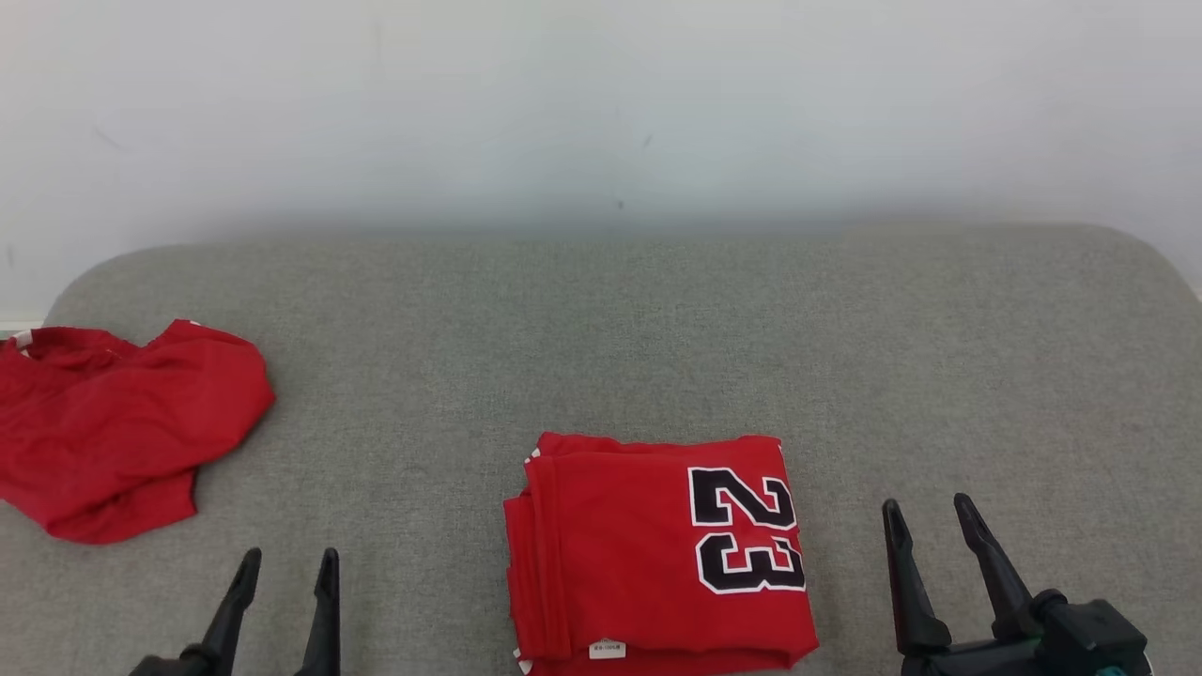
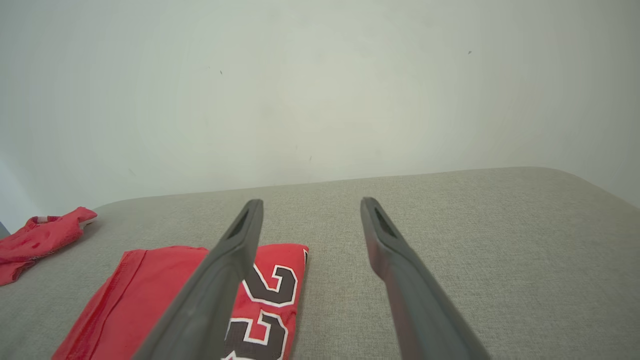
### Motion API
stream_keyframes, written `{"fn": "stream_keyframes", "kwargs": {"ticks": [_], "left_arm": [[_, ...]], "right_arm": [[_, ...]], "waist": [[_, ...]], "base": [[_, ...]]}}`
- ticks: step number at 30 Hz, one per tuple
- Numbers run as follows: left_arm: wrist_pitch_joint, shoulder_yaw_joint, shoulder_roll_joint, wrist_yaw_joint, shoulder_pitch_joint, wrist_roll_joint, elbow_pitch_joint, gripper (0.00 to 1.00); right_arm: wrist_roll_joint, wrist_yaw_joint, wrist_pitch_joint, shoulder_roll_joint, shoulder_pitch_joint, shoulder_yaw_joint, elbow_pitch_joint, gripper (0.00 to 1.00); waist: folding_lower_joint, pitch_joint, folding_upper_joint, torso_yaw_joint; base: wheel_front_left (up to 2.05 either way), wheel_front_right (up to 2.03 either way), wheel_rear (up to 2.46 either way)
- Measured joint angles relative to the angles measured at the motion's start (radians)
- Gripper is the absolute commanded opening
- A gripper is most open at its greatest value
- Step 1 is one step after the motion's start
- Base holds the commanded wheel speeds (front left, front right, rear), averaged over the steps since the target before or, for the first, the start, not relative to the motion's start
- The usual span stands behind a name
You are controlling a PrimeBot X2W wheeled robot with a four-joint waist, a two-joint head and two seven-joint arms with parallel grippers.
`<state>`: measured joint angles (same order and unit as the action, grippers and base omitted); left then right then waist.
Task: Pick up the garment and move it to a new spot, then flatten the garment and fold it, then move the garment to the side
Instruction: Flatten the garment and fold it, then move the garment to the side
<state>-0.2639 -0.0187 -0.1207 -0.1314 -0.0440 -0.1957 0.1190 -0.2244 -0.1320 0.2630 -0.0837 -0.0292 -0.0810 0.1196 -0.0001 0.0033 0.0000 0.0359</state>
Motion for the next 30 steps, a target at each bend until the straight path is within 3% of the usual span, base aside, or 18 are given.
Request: {"fn": "stream_keyframes", "kwargs": {"ticks": [30], "left_arm": [[0.000, 0.006, -0.017, 0.000, -0.024, -0.016, -0.006, 1.00]], "right_arm": [[0.033, 0.000, -0.043, 0.013, -0.033, 0.027, -0.015, 1.00]], "waist": [[0.0001, 0.002, 0.0000, 0.019]], "base": [[0.00, 0.00, 0.00]]}}
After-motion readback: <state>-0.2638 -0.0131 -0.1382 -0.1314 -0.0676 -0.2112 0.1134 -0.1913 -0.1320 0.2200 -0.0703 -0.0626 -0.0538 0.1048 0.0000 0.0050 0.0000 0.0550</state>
